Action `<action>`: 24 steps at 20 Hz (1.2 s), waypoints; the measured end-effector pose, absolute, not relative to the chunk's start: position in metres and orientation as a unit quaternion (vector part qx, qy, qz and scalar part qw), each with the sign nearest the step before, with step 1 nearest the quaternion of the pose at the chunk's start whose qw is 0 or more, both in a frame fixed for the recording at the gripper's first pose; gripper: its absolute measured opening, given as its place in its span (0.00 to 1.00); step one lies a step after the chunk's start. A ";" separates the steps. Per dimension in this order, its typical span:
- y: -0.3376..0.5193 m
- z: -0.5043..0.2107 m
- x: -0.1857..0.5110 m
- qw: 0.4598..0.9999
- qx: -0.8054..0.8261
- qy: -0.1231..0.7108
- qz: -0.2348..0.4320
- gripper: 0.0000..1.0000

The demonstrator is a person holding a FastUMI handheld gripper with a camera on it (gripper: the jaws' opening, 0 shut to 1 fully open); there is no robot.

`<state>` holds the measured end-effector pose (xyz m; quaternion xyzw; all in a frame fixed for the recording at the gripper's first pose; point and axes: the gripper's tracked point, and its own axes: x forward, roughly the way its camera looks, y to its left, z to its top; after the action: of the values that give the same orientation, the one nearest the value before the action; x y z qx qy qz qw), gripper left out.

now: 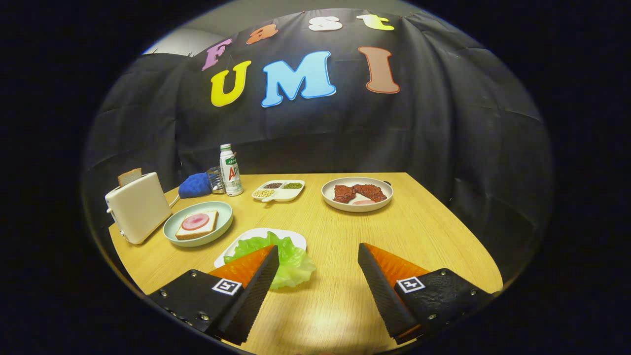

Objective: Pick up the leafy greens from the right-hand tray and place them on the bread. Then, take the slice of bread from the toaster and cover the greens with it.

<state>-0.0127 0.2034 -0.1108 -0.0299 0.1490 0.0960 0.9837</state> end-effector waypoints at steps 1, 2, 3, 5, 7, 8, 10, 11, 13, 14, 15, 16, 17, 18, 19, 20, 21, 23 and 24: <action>0.205 -0.113 -0.012 0.983 -0.034 0.152 0.095 0.99; 0.205 -0.116 -0.011 0.983 -0.034 0.154 0.094 0.99; 0.207 -0.118 -0.009 0.982 -0.031 0.158 0.095 0.99; 0.211 -0.125 -0.007 0.980 -0.024 0.172 0.097 0.99; 0.216 -0.131 -0.003 0.977 -0.018 0.186 0.100 0.99; 0.218 -0.135 0.000 0.976 -0.015 0.195 0.099 0.99; 0.218 -0.144 0.004 0.973 -0.015 0.212 0.090 0.95; 0.219 -0.147 0.007 0.971 -0.016 0.219 0.090 0.95; 0.221 -0.158 0.007 0.966 -0.022 0.241 0.088 0.86; 0.223 -0.164 0.006 0.963 -0.024 0.252 0.093 0.84; 0.222 -0.164 0.009 0.961 -0.020 0.260 0.089 0.78; 0.224 -0.161 0.006 0.959 -0.010 0.266 0.096 0.41; 0.224 -0.162 0.010 0.960 -0.010 0.263 0.100 0.37; 0.220 -0.155 0.007 0.962 -0.013 0.255 0.099 0.38; 0.218 -0.151 0.016 0.966 -0.004 0.241 0.088 0.22; 0.223 -0.149 0.007 0.966 -0.009 0.239 0.100 0.06; 0.225 -0.145 0.004 0.966 -0.009 0.235 0.110 0.06; 0.232 -0.136 0.000 0.968 -0.018 0.216 0.126 0.06; 0.237 -0.133 -0.006 0.968 -0.023 0.209 0.137 0.06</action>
<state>-0.0055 0.2372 -0.1328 -0.0232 0.2092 0.1366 0.9680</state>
